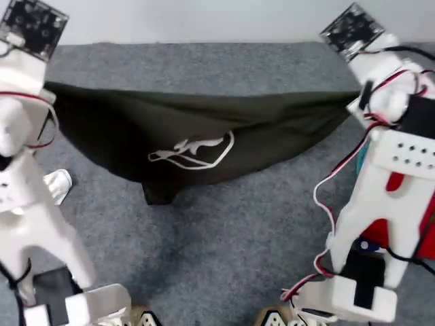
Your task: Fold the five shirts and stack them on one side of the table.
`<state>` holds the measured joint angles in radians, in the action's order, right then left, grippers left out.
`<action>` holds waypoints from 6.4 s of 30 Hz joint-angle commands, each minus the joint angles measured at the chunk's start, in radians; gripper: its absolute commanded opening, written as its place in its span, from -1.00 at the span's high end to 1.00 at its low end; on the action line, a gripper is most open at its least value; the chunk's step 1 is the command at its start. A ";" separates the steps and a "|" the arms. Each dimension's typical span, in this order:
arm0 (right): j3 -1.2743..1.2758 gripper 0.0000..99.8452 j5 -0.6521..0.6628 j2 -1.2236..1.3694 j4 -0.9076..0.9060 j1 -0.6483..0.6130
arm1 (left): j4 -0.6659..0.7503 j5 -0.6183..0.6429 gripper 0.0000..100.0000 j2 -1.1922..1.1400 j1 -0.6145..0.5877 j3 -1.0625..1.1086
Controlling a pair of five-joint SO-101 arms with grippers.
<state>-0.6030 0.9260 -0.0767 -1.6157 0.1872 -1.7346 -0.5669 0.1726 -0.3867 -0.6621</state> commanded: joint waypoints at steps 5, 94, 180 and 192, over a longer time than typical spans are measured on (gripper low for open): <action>-0.055 0.98 -0.006 -0.042 -0.122 -0.088 | -0.015 -0.232 0.96 0.230 -0.040 0.490; -0.253 0.98 -0.094 0.246 -0.139 -0.016 | -0.017 0.000 0.61 0.446 0.674 1.234; -0.258 0.98 -0.095 0.294 -0.142 -0.048 | 0.264 0.117 0.86 -0.229 0.747 1.063; -0.258 0.98 -0.091 0.291 -0.142 -0.045 | 0.555 -0.021 0.86 -0.390 0.408 0.974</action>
<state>-0.8086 0.8385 0.2256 -1.7461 0.1304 -1.2129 -0.5715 -0.1726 0.0752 0.3936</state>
